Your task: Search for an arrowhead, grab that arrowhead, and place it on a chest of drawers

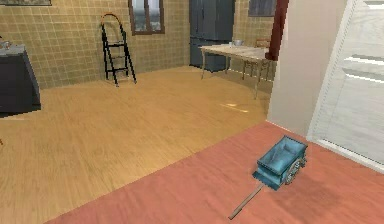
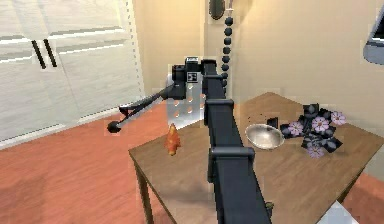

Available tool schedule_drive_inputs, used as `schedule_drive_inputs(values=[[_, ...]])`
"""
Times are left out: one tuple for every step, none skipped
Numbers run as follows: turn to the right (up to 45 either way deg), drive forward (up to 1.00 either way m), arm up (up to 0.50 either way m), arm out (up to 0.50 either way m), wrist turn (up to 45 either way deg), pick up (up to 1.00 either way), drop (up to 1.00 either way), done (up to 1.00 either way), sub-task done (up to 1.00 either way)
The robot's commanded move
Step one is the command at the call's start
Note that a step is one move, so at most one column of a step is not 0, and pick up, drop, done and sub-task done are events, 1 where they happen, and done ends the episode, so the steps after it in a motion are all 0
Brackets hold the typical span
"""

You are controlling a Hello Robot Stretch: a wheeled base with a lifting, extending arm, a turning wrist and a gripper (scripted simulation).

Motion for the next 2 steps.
schedule_drive_inputs(values=[[0.0, 0.00, 0.00, 0.00, 45.0, 0.00, 0.00, 0.00, 0.00], [0.0, 0.00, 0.00, 0.00, 24.0, 0.00, 0.00, 0.00, 0.00]])
